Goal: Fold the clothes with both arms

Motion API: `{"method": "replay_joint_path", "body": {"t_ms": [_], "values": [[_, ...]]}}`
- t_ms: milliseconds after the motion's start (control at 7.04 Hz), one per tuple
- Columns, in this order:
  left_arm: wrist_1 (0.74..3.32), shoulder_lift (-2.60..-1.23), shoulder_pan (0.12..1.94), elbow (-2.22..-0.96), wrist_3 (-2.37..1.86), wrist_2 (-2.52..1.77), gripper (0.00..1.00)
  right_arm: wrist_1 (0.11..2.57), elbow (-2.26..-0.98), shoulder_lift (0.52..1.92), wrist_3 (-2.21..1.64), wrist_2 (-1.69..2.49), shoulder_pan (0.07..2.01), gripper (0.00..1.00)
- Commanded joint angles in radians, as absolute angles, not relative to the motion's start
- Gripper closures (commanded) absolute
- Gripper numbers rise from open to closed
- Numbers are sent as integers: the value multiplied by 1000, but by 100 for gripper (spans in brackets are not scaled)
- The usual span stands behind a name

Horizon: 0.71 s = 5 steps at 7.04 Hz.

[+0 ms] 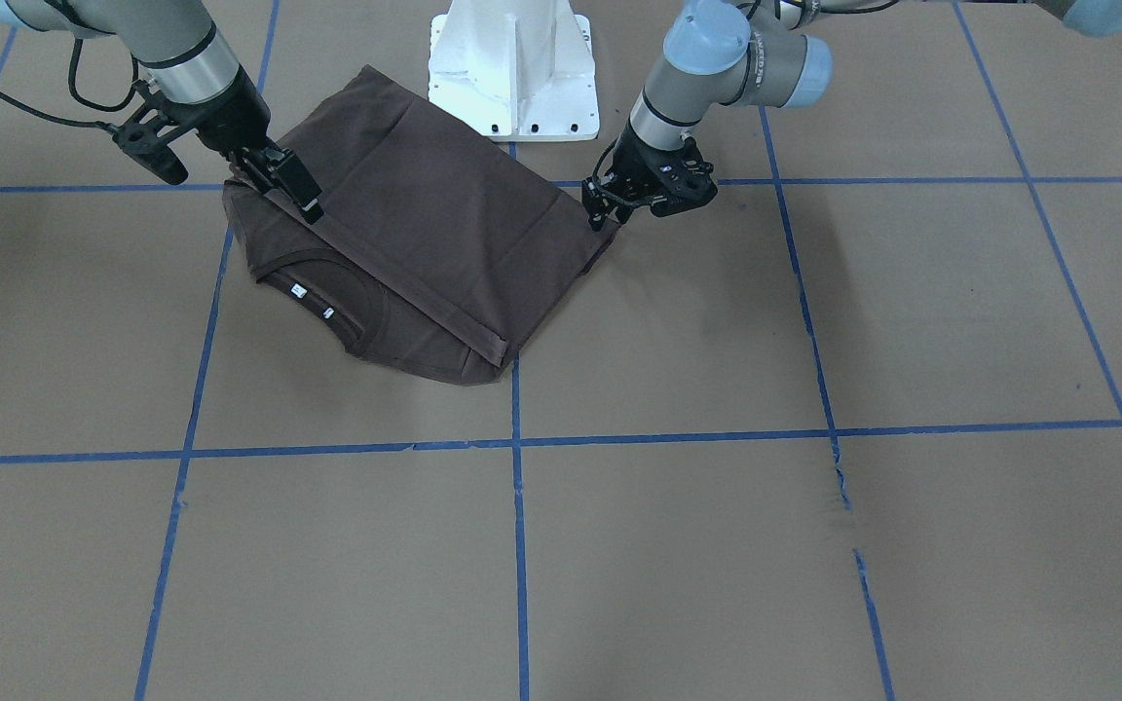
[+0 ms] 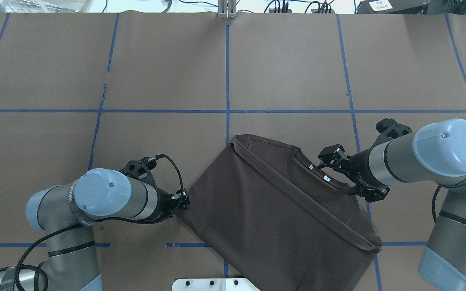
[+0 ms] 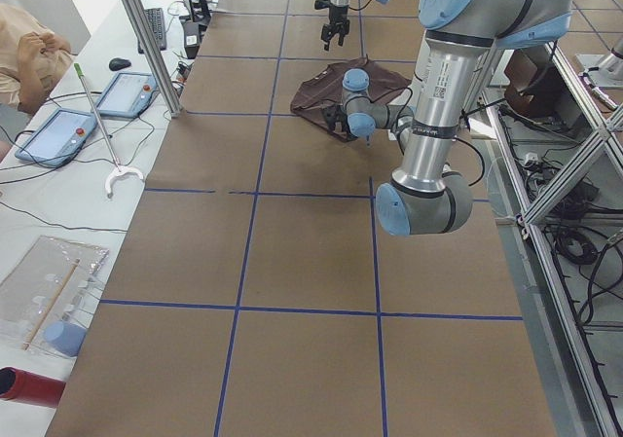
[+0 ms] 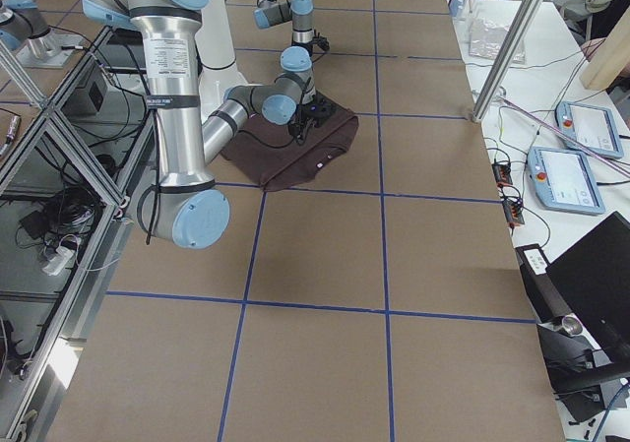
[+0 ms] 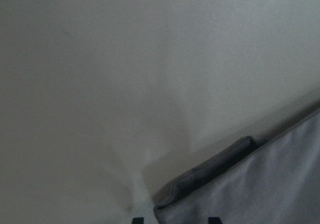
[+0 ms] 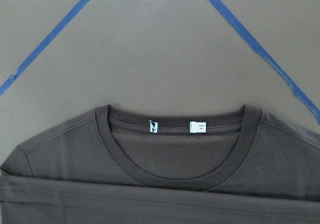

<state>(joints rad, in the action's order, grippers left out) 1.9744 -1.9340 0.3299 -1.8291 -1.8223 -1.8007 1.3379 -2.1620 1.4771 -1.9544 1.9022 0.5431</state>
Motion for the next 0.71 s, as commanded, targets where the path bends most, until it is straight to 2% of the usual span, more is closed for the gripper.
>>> {"method": "replay_joint_path", "body": {"t_ms": [0, 142, 568], "values": [[1973, -1940, 330, -1818, -1824, -1787, 62, 1339, -2160, 1477, -1953, 1902, 542, 0], [1973, -1936, 331, -1834, -1824, -1783, 100, 1338, -2145, 1473, -1954, 1902, 534, 0], [1957, -1895, 365, -1897, -1752, -1773, 100, 1338, -2140, 1462, -1953, 1902, 535, 0]]}}
